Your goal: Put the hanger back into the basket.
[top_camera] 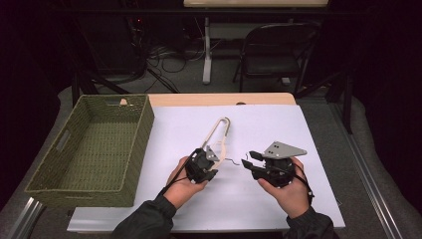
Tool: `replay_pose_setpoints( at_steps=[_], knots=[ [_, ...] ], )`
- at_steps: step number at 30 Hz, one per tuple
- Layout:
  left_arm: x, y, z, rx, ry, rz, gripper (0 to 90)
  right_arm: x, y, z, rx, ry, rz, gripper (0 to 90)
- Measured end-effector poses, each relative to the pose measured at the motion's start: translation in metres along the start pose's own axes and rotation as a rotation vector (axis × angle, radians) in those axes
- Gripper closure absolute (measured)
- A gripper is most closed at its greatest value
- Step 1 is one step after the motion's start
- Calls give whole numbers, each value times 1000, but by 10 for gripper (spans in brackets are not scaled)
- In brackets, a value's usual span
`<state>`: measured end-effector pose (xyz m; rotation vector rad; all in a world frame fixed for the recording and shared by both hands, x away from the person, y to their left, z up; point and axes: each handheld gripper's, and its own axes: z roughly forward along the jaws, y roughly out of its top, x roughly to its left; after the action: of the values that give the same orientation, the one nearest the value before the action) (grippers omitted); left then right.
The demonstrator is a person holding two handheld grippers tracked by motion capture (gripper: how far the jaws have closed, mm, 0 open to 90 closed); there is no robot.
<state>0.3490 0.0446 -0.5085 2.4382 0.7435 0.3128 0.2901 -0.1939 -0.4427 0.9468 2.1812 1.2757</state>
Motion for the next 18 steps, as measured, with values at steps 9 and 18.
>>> replay_pose_setpoints(
  at_steps=[9,18],
  knots=[
    [27,-1,-28,-54,75,-91,796,-19,-7,-4,-1,-40,57,598],
    [57,-8,-52,-104,149,-231,864,-31,-20,7,38,-53,98,600]
  ],
)
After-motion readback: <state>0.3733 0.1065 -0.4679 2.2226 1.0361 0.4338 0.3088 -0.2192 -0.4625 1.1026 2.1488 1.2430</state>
